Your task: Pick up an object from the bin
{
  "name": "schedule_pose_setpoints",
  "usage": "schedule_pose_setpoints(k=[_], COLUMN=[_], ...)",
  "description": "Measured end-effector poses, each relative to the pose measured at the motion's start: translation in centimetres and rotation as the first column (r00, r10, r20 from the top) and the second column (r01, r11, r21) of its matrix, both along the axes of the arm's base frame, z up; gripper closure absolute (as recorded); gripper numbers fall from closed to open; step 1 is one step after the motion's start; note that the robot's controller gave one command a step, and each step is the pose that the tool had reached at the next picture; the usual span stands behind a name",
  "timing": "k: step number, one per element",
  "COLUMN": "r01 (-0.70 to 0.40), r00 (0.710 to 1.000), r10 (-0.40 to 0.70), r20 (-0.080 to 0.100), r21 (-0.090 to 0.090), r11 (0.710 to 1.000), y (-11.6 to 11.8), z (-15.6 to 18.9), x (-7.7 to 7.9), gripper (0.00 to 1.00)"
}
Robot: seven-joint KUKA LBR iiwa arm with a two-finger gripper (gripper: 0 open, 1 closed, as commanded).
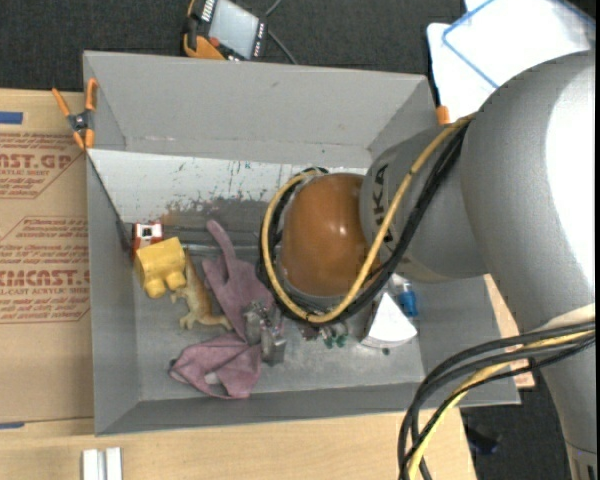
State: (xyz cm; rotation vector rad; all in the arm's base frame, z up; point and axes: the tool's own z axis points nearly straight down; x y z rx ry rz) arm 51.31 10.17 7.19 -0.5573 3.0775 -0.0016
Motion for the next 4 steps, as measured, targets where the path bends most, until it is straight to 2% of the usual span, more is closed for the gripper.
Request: schedule_pose_setpoints(k=[2, 3, 4], r01=[0.002, 0.000, 0.049], r00=[1.000, 1.000, 0.999], r10=[-0.002, 0.000, -0.049], r20=[0.007, 0.005, 0.009], r21=[0.003, 0.002, 0.003], r11=[1.000, 1.000, 0.999], y=[-0.1, -0.1, -6.8], z=[-0.1, -0.1, -0.1], x=[-0.4, -0.3, 1.8], gripper=[1.00, 1.00, 1.00])
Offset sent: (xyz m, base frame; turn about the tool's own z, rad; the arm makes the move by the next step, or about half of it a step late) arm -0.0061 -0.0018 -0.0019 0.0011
